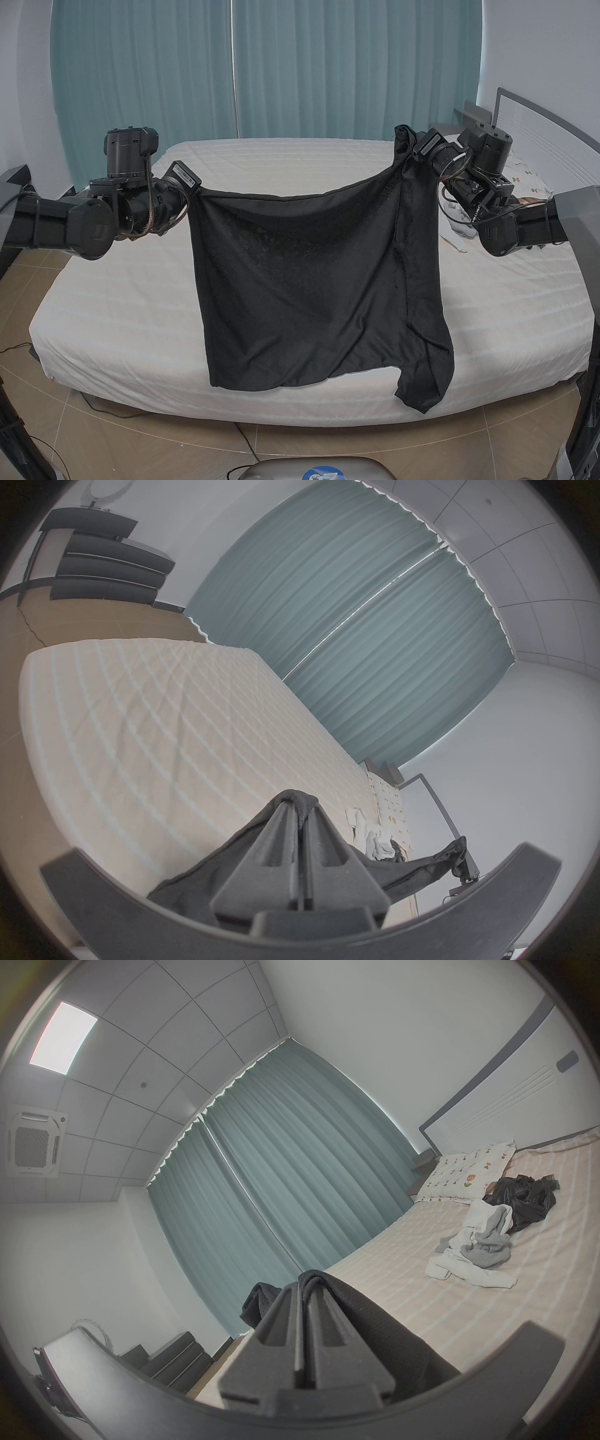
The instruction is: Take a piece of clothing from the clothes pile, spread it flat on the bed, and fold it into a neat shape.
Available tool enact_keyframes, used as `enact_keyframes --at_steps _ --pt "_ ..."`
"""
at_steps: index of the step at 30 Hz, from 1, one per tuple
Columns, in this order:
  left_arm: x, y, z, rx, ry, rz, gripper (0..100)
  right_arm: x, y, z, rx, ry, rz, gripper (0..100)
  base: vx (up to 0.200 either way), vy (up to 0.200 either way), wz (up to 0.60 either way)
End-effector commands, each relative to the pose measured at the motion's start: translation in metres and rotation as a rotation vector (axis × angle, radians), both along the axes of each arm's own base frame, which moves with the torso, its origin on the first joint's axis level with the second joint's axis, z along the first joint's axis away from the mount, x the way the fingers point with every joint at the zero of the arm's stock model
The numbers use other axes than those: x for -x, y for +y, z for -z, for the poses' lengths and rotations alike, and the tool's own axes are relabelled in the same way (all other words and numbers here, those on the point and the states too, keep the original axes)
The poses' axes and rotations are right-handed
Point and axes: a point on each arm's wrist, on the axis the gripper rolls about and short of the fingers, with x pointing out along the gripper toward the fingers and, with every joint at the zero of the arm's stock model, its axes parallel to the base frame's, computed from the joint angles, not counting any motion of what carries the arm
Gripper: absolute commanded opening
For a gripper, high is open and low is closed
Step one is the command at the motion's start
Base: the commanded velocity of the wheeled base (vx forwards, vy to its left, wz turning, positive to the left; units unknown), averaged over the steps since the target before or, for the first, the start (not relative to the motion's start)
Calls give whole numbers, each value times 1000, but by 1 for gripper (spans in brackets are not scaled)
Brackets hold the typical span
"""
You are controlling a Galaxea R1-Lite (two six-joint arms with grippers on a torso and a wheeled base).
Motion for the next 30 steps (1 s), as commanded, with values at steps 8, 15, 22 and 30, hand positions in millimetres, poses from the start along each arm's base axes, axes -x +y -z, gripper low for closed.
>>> enact_keyframes --at_steps 8,15,22,30 --pt "-65 -12 71 -33 112 -12 0 -28 1 62 36 109 20 0 200 0 0" --pt "-80 -17 92 -51 132 -9 0 -37 1 99 56 166 36 0 171 0 0" --pt "-95 -21 95 -58 104 -9 0 -48 -7 124 57 196 95 0 0 0 0" --pt "-108 -24 112 -89 111 -7 100 -59 -12 150 55 203 126 0 0 0 0"
